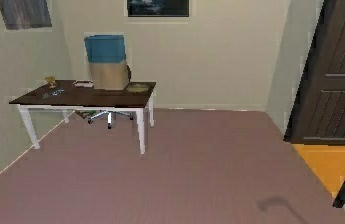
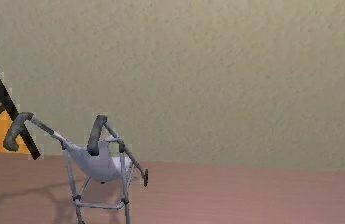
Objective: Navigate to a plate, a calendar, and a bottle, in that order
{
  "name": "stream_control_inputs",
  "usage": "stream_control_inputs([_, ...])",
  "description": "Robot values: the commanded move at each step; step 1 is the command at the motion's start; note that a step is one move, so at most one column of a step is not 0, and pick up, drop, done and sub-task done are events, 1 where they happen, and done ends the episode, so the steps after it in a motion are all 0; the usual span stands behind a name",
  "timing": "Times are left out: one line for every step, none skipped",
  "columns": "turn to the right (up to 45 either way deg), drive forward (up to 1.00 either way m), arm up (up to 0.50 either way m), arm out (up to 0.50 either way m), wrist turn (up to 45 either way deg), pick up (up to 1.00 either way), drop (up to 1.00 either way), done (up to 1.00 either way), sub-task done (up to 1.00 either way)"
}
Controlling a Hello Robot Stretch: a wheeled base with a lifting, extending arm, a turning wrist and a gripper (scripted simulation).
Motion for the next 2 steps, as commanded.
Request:
stream_control_inputs([0.0,0.85,0.00,0.00,0.0,0.00,0.00,0.00,0.00])
stream_control_inputs([12.0,0.00,0.00,0.00,0.0,0.00,0.00,0.00,0.00])
